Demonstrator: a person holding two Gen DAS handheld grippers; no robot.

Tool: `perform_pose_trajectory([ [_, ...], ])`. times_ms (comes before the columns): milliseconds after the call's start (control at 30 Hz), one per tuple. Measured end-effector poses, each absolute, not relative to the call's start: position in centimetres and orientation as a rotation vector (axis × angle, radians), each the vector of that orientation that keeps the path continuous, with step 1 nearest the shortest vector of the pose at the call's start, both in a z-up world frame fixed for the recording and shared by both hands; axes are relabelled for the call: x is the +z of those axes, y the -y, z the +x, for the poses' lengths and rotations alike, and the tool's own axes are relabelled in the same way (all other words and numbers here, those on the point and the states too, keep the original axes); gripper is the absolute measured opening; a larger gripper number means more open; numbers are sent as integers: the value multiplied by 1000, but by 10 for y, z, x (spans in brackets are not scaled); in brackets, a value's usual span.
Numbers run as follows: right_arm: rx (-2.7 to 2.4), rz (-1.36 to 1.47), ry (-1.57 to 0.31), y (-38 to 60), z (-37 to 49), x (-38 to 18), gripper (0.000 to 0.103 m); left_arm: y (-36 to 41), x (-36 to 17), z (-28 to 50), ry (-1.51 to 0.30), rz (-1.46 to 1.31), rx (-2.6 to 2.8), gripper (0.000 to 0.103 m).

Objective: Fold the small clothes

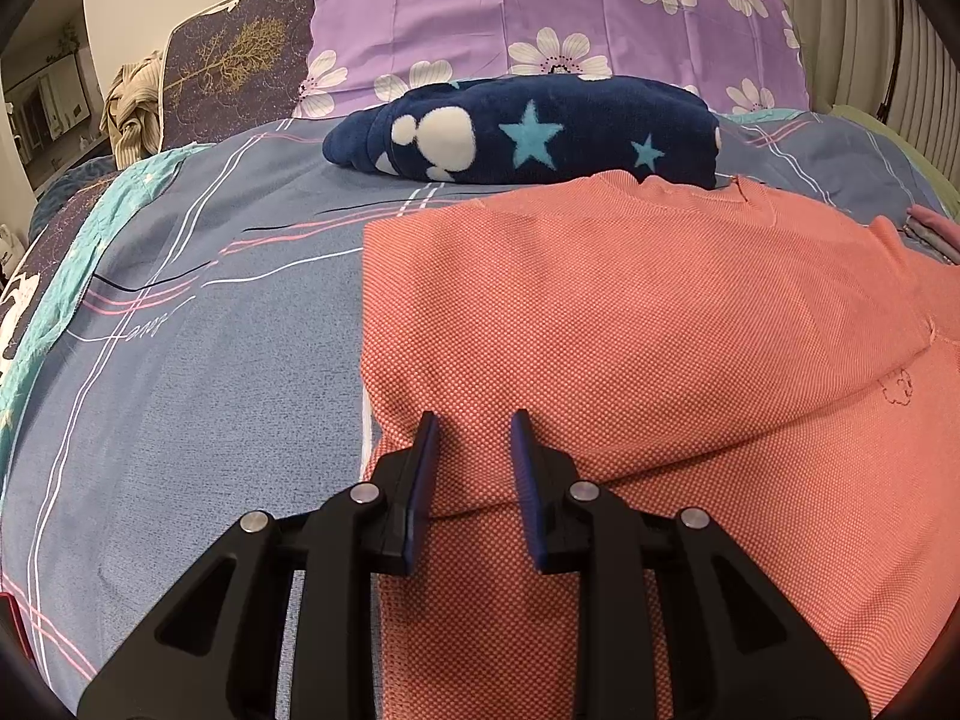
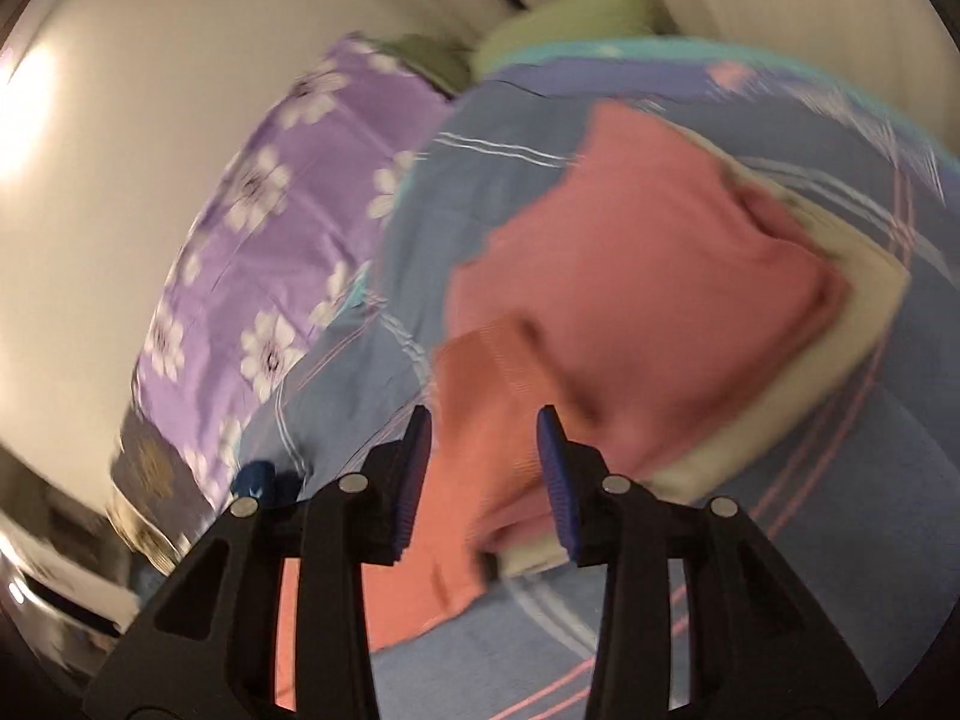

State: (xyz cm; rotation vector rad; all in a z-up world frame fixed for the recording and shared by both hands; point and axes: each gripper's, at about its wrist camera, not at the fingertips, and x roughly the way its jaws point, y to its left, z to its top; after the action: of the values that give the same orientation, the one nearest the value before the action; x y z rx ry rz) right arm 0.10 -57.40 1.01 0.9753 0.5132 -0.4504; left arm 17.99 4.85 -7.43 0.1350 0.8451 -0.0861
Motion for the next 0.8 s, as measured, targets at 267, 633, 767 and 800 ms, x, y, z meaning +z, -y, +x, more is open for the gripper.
perform_pose_trajectory([
  [267,-491,1042,-582,576,17,-21,40,-48,-74,180,-845,132,-88,27],
  [633,-535,954,-528,553,32,-7,5,-50,-74,180,-845,119,-95,27],
  [767,-343,740,-468,477,59,40,5,-49,-74,181,-849,117,-96,27],
  [800,-267,712,-462,453,67,48,5,-50,-74,181,-848,116,-97,27],
])
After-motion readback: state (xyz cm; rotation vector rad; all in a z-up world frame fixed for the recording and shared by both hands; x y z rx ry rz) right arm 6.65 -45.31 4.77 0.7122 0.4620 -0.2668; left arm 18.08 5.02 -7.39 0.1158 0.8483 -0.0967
